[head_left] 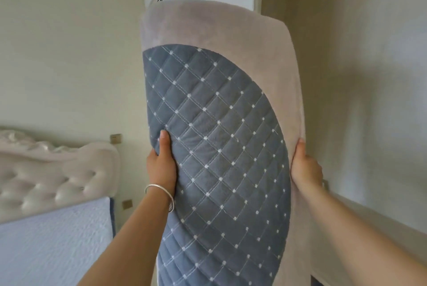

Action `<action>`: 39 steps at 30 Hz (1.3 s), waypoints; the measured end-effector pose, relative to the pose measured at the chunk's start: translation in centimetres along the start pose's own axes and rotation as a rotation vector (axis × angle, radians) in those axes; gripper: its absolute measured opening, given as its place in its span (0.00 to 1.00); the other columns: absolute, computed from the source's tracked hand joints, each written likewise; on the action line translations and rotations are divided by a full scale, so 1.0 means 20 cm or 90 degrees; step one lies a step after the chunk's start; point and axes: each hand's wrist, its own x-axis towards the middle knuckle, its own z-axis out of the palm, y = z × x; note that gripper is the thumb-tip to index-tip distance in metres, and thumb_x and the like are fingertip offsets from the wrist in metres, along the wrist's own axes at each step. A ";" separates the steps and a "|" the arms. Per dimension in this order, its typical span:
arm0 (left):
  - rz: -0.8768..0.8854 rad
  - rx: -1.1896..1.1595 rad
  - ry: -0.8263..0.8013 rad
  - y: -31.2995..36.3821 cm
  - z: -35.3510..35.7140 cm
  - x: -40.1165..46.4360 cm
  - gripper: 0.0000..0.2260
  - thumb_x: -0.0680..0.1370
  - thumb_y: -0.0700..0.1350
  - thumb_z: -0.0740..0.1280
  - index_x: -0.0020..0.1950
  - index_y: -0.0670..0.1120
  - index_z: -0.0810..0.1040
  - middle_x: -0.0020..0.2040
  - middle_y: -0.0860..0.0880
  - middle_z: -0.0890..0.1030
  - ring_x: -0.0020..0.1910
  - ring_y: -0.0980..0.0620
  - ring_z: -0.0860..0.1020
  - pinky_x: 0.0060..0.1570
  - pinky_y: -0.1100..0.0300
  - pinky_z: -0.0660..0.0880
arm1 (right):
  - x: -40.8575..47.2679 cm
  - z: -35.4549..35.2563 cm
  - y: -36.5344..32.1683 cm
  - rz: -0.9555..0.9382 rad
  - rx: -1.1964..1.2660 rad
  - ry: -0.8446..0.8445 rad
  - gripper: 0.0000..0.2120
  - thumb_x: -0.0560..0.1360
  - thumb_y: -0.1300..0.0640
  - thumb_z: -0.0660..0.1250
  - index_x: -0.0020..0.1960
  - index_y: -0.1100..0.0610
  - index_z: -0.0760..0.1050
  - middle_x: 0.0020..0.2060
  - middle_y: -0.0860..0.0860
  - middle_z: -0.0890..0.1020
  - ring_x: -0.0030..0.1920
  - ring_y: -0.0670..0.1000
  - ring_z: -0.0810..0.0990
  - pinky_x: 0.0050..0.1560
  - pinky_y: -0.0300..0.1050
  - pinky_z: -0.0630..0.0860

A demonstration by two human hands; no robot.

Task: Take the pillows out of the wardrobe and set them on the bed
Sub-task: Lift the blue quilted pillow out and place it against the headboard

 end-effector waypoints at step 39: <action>-0.357 0.190 0.531 -1.08 -1.25 1.25 0.52 0.57 0.81 0.52 0.67 0.46 0.71 0.58 0.42 0.79 0.55 0.40 0.77 0.61 0.43 0.69 | 0.00 2.81 -0.48 -0.031 -0.159 -0.696 0.42 0.72 0.30 0.47 0.70 0.62 0.65 0.67 0.60 0.71 0.65 0.62 0.71 0.64 0.53 0.67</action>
